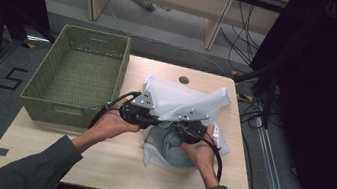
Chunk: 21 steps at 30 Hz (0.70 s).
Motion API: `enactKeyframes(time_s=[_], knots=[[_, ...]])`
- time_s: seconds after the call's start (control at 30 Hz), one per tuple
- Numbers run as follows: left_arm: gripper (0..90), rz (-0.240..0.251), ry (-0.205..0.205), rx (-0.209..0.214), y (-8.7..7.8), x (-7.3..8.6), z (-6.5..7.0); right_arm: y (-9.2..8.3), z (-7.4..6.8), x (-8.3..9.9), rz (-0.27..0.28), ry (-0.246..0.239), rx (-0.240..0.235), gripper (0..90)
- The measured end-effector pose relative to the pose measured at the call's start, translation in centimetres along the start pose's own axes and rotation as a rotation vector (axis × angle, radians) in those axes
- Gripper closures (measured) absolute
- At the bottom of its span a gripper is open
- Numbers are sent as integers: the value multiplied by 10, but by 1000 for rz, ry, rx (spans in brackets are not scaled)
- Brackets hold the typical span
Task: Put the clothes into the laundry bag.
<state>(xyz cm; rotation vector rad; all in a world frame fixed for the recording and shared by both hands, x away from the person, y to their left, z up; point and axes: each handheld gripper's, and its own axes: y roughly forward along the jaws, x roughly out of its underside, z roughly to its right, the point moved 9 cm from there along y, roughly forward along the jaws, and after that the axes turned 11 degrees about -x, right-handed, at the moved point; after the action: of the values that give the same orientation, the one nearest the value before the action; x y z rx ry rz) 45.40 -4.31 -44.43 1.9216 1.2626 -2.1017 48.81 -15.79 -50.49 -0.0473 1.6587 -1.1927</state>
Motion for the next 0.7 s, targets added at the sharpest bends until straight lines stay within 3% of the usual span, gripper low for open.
enactKeyframes(time_s=[0.07, 0.1, 0.2, 0.3, 0.4, 0.47, 0.53, 0.7], knots=[[880, -6, -9, 0, 2, 2, 3, 8, 3, 3, -21, 17, 1, 839], [878, -8, 10, 5, 3, 3, 3, 10, 4, 2, -10, 30, 4, 837], [859, -22, -3, 8, 7, 8, 5, 6, 4, -2, -9, 27, -8, 829], [793, -34, 5, -4, 7, 12, 6, 5, 2, -2, 2, 28, -10, 821], [680, -22, 49, -29, -2, 13, 8, 6, 2, -1, 7, 31, -14, 808], [634, -14, 41, -49, -9, 17, 9, 6, 1, 0, 10, 32, -16, 797], [579, -24, 4, -62, -12, 28, 13, 6, 0, 0, 12, 36, -20, 787], [486, -120, -21, -60, -5, 72, 29, 5, -1, 1, 15, 40, -25, 740]])
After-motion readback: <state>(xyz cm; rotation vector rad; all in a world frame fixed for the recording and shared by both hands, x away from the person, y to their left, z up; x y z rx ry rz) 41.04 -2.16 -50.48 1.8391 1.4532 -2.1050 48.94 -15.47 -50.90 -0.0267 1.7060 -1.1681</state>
